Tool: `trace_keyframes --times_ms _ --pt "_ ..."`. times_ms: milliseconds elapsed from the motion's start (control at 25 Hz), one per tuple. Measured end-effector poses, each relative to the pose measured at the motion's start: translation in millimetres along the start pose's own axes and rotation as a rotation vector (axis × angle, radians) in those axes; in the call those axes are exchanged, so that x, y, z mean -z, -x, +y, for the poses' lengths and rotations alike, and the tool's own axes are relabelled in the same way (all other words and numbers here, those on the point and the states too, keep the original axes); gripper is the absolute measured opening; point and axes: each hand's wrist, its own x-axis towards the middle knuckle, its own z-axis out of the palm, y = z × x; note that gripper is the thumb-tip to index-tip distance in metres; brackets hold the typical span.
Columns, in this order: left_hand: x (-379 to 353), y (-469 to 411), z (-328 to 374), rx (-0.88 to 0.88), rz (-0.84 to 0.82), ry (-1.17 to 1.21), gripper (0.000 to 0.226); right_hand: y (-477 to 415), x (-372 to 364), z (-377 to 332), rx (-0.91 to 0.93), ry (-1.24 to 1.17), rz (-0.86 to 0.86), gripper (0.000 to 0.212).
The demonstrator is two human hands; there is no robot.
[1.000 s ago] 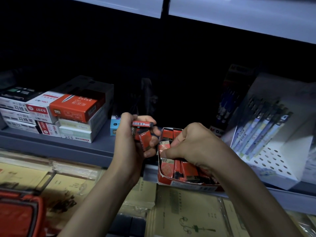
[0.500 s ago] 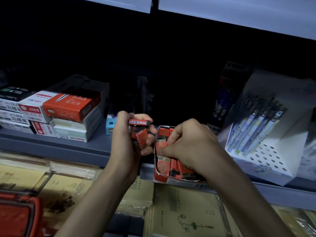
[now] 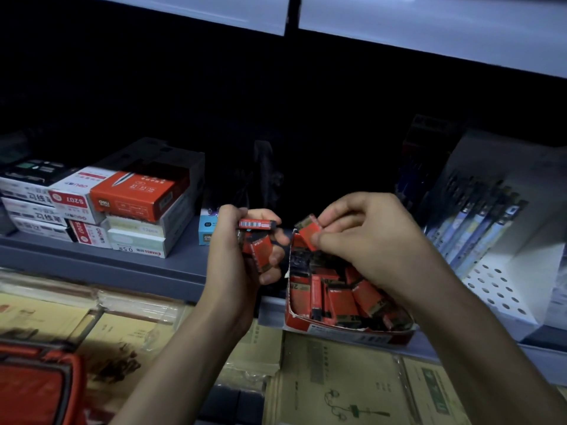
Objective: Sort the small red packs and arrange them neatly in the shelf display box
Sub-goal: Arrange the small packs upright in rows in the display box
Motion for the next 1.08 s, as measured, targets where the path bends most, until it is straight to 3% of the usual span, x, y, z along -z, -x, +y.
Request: trace_keyframes --times_ms 160,400,600,800,960,1080 --pt "1 0 1 0.007 0.004 0.008 0.039 -6 11 2 0.108 0.039 -0.087 0.013" --pt "3 -2 1 -0.001 -0.014 0.015 0.039 -11 4 4 0.100 0.110 -0.206 0.017" --pt "5 -2 2 0.012 -0.013 0.032 0.040 -1 14 -5 0.267 0.216 -0.280 0.012" --pt "6 0 5 0.025 -0.003 0.049 0.040 14 8 -3 0.341 0.746 -0.268 0.046" --pt "1 3 5 0.030 0.048 -0.006 0.040 21 -7 9 0.330 0.838 -0.299 0.055" --pt "-3 9 2 0.033 0.150 -0.192 0.043 18 -9 13 0.340 0.865 -0.254 0.064"
